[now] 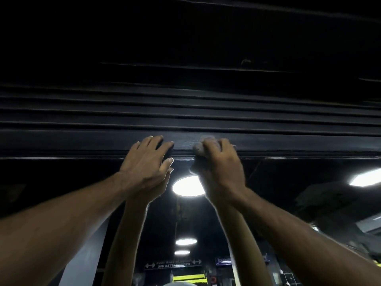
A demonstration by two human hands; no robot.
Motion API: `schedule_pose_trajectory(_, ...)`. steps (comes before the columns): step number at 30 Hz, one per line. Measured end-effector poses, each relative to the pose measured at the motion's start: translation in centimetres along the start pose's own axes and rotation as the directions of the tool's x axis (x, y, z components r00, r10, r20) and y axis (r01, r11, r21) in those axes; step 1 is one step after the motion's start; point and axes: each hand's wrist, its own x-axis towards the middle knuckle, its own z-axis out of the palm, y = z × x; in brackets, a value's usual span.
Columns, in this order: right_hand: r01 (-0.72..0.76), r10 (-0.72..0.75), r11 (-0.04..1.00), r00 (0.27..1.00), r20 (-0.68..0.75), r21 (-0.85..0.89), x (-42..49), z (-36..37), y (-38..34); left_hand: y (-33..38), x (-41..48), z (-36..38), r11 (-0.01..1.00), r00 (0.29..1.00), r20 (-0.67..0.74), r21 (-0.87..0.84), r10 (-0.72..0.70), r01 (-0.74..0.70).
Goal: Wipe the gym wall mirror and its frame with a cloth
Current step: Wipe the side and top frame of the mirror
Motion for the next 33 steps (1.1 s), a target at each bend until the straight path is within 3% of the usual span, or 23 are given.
schedule_pose_trajectory(3,0.114,-0.114,0.993,0.993,-0.009,-0.018,2.3,0.6,-1.3,-1.1,0.1,-0.3,1.0,0.999,0.006,0.001,-0.031,0.031)
schedule_pose_trajectory(6,-0.138,0.125,0.988,0.979,-0.16,-0.073,6.6,0.9,-1.0,-3.4,0.0,-0.8,0.997,0.997,0.027,-0.003,-0.073,0.073)
schedule_pose_trajectory(8,-0.271,0.27,0.963,0.961,-0.063,-0.007,8.3,1.5,-1.1,-4.5,-0.2,-1.0,0.998,0.997,0.031,0.013,-0.066,0.066)
schedule_pose_trajectory(10,-0.162,0.159,0.985,0.986,0.048,0.06,8.5,2.6,-2.4,-5.5,-0.5,-1.1,0.997,0.997,0.026,0.028,-0.068,0.067)
schedule_pose_trajectory(13,0.178,-0.18,0.984,0.975,0.131,0.029,6.4,3.3,-5.1,-6.9,-1.4,-1.1,0.997,0.996,0.016,0.012,-0.082,0.082)
schedule_pose_trajectory(16,0.273,-0.262,0.959,0.956,0.133,-0.071,4.4,2.4,-4.4,-7.8,-2.6,-0.7,0.999,0.999,0.012,0.019,-0.043,0.043)
schedule_pose_trajectory(18,0.096,-0.095,0.994,0.995,0.032,-0.058,3.3,1.4,-2.9,-8.1,-3.2,-0.8,0.999,0.999,-0.008,0.01,-0.034,0.034)
schedule_pose_trajectory(20,-0.15,0.15,0.989,0.986,-0.073,0.01,2.2,1.2,-2.7,-8.3,-3.7,-1.0,1.0,1.0,-0.007,-0.001,-0.024,0.024)
schedule_pose_trajectory(22,-0.222,0.22,0.975,0.97,-0.101,-0.007,1.2,2.1,-4.4,-8.5,-3.8,-1.2,1.0,1.0,-0.008,-0.009,-0.017,0.017)
schedule_pose_trajectory(26,-0.003,0.003,0.998,1.0,0.008,0.066,1.4,4.6,-9.2,-9.0,-3.7,-1.4,1.0,1.0,-0.011,-0.013,-0.013,0.013)
schedule_pose_trajectory(28,0.152,-0.152,0.988,0.988,-0.002,0.0,3.2,4.5,-10.1,-9.3,-3.6,-1.5,1.0,1.0,0.003,-0.005,-0.029,0.029)
schedule_pose_trajectory(29,0.148,-0.151,0.987,0.988,-0.046,-0.065,4.3,4.5,-10.2,-9.8,-3.6,-1.7,0.999,0.999,0.017,-0.003,-0.043,0.043)
schedule_pose_trajectory(31,-0.068,0.045,0.989,0.986,-0.162,-0.134,6.7,4.3,-9.7,-11.3,-3.7,-2.1,0.997,0.996,0.046,-0.007,-0.081,0.081)
schedule_pose_trajectory(33,-0.322,0.312,0.944,0.942,-0.124,-0.072,8.4,4.3,-9.2,-12.8,-4.0,-2.4,0.994,0.992,0.063,0.006,-0.107,0.107)
